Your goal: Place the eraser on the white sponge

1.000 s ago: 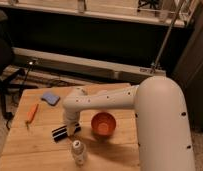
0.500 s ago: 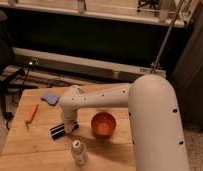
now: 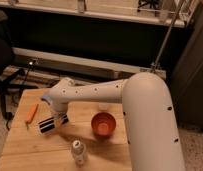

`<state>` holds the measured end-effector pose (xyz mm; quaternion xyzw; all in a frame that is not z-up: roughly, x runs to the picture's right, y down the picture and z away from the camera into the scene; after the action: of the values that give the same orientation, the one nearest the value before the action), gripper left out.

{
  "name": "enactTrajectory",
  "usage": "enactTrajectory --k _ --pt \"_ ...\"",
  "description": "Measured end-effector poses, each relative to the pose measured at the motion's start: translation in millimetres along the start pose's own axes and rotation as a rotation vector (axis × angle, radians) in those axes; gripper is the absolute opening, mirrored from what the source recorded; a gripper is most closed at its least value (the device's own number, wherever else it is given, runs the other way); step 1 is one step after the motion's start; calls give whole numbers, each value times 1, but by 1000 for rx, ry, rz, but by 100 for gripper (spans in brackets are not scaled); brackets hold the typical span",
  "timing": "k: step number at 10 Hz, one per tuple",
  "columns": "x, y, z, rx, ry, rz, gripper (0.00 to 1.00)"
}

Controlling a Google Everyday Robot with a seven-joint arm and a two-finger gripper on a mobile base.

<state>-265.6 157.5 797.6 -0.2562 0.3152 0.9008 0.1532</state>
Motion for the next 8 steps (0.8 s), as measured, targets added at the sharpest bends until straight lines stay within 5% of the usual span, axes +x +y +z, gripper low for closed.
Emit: enactTrajectory --k 3,8 --pt "7 39 -18 -40 24 50 22" --pt "-10 98 -70 -186 156 144 22"
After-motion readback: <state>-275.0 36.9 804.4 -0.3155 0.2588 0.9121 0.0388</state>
